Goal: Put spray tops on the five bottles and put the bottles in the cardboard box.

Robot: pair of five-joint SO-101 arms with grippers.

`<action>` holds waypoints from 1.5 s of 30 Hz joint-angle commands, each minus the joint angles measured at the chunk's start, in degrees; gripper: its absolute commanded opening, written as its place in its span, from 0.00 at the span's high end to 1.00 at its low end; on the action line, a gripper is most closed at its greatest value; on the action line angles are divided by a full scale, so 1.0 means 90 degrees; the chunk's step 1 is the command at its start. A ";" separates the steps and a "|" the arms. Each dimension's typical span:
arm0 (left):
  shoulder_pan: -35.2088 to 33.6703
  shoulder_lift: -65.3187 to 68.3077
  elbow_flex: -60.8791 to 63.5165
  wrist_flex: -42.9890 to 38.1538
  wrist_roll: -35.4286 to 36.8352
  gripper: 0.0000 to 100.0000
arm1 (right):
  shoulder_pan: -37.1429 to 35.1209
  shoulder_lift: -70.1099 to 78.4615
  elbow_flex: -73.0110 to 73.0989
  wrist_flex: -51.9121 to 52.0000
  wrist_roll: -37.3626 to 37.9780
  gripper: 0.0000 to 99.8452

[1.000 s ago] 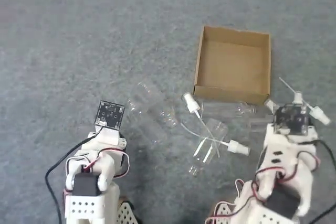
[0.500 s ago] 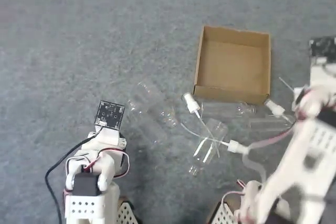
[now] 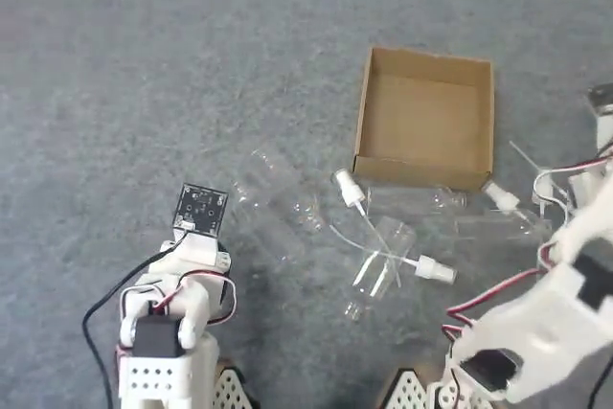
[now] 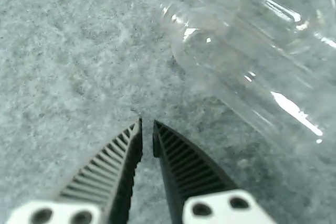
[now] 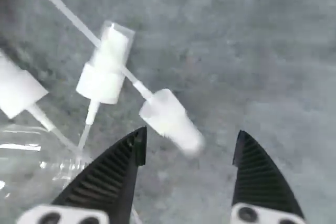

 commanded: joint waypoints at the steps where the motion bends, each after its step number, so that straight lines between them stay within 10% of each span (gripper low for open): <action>1: -0.0029 -0.0117 -0.0034 0.0029 -0.0029 0.97 | 0.0083 0.0278 -0.0615 -0.0112 0.0147 0.78; 27: 0.0000 -0.0117 -0.0034 0.0029 -0.0020 0.97 | 0.0454 -0.0581 -0.0723 0.1099 0.0117 0.99; 45: -0.0020 -0.0117 -0.0034 0.0029 -0.0020 0.97 | -0.2398 -0.3795 -0.0684 0.3736 -0.1944 0.99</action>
